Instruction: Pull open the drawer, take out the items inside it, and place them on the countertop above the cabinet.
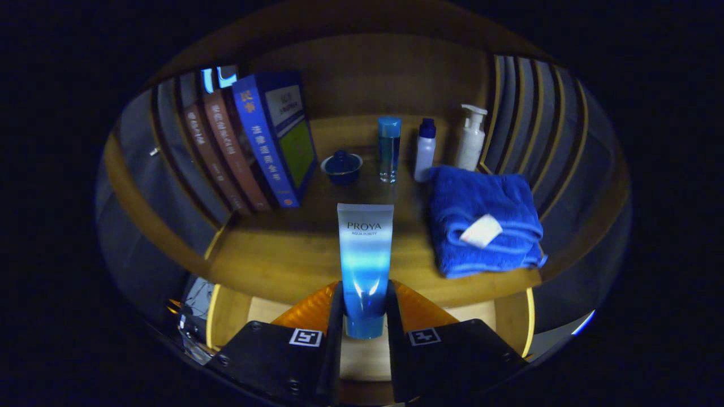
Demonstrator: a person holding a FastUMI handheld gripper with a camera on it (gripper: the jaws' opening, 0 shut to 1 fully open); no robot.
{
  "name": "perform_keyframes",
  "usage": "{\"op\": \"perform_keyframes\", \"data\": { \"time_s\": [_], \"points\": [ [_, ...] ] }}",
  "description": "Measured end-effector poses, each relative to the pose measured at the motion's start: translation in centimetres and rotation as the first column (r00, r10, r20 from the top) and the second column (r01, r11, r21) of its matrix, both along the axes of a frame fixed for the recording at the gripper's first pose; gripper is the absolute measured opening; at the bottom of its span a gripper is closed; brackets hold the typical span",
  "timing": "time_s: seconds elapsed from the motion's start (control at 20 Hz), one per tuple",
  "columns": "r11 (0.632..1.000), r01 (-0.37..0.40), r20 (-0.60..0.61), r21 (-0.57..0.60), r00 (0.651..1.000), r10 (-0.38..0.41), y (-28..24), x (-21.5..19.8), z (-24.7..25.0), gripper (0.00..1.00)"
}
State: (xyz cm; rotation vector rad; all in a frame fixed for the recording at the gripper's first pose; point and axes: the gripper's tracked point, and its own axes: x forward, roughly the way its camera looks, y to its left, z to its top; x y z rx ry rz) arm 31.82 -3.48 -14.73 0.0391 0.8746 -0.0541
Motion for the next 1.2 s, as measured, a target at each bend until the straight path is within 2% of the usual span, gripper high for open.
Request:
{"op": "perform_keyframes", "data": {
  "time_s": [0.25,0.45,0.55,0.6,0.65,0.85,1.2],
  "points": [
    [1.000,-0.001,-0.083,-0.019,0.997,0.000,-0.2,3.7,-2.7,0.41],
    [1.000,0.006,-0.141,0.002,0.990,-0.006,0.3,4.2,-4.5,0.41],
    [1.000,0.015,-0.142,0.020,0.990,-0.012,0.6,4.3,-5.0,0.44],
    [0.999,0.018,-0.134,0.027,0.991,-0.015,0.7,4.4,-4.9,0.49],
    [0.999,0.019,-0.126,0.028,0.992,-0.015,0.7,4.3,-4.6,0.49],
    [1.000,0.018,-0.081,0.012,0.997,-0.017,0.2,3.7,-3.2,1.00],
    [1.000,0.017,0.097,0.016,0.995,-0.018,0.5,-0.8,2.3,0.99]
  ]
}}
